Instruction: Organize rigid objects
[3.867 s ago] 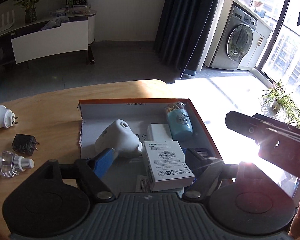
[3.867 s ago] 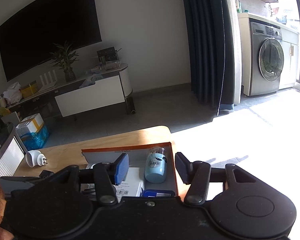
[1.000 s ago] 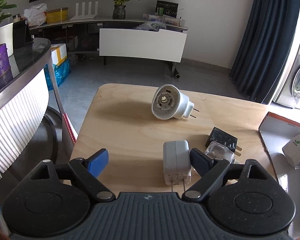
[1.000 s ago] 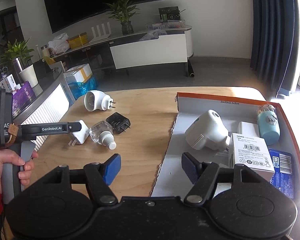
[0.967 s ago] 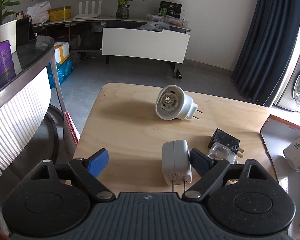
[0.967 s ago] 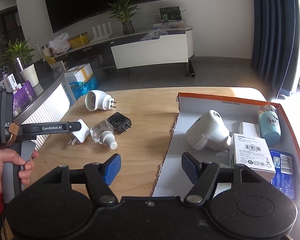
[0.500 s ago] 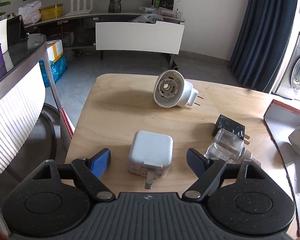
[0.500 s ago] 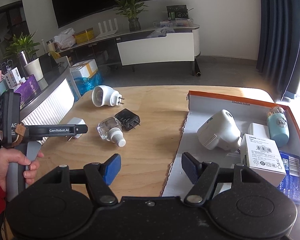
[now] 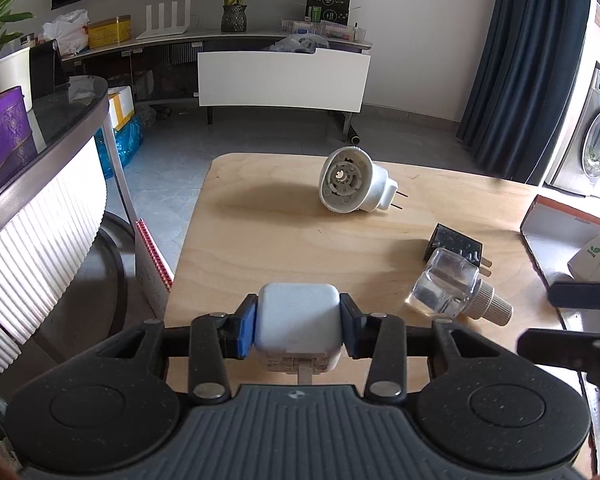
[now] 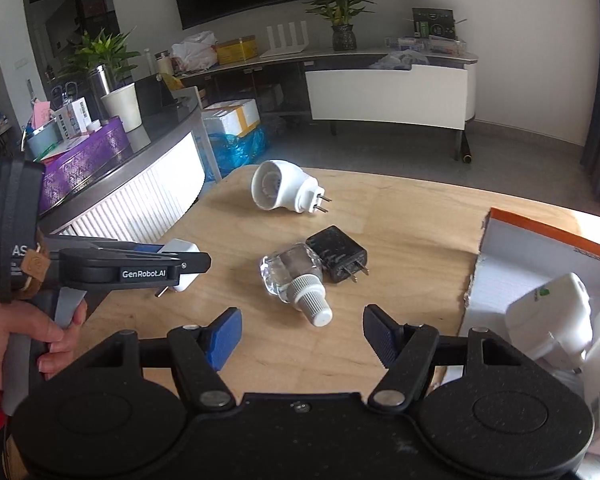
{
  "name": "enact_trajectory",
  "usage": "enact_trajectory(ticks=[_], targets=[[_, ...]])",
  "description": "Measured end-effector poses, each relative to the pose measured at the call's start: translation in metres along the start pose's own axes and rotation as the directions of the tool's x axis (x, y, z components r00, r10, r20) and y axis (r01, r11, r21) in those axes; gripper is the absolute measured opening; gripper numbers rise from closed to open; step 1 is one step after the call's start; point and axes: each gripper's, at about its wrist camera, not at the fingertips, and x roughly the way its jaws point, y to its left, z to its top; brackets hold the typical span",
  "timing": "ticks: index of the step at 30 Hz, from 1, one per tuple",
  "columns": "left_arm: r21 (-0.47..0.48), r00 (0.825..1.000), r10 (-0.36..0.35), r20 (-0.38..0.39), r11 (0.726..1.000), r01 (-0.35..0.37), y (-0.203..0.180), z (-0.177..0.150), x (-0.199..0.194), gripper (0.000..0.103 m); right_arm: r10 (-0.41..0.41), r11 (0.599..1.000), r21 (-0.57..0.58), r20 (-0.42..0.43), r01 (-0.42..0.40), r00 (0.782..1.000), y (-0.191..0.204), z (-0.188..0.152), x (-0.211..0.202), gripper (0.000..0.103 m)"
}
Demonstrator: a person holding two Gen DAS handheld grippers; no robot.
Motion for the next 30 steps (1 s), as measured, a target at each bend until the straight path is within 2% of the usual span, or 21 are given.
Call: enact_trajectory(ticks=[5, 9, 12, 13, 14, 15, 21, 30], targets=[[-0.044, 1.000, -0.021, 0.008, 0.999, 0.021, 0.001, -0.009, -0.021, 0.042, 0.018, 0.997, -0.076, -0.052, -0.022, 0.998, 0.010, 0.012, 0.045, 0.080], [-0.043, 1.000, -0.013, 0.026, 0.999, 0.014, -0.002, -0.016, -0.024, 0.042, 0.024, 0.996, -0.081, -0.080, -0.030, 0.997, 0.009, 0.018, 0.070, 0.080], [-0.062, 0.999, -0.016, 0.028, 0.998, 0.018, 0.001, -0.015, -0.018, 0.042, 0.009, 0.995, -0.103, -0.058, -0.015, 0.998, 0.015, 0.019, 0.080, 0.082], [-0.072, 0.999, -0.016, 0.028, 0.997, 0.018, 0.003, -0.015, -0.017, 0.042, -0.007, 0.993, -0.116, -0.051, 0.001, 0.999, 0.017, 0.019, 0.081, 0.081], [-0.079, 0.999, -0.017, 0.029, 0.997, 0.019, 0.004, -0.015, -0.016, 0.042, -0.023, 0.992, -0.128, -0.042, 0.017, 0.999, 0.020, 0.018, 0.082, 0.073], [-0.084, 1.000, -0.013, 0.028, 0.996, 0.015, 0.004, -0.015, -0.015, 0.042, -0.020, 0.992, -0.127, -0.035, 0.016, 0.999, 0.021, 0.018, 0.081, 0.063], [-0.111, 1.000, -0.007, 0.030, 0.994, 0.010, 0.006, -0.015, -0.017, 0.042, -0.048, 0.995, -0.089, -0.025, 0.046, 0.999, 0.024, 0.011, 0.066, 0.062], [-0.123, 0.999, -0.020, 0.050, 0.992, 0.026, -0.008, -0.012, -0.040, 0.042, -0.094, 0.996, -0.008, 0.045, 0.094, 0.995, 0.027, -0.001, 0.002, 0.061]])
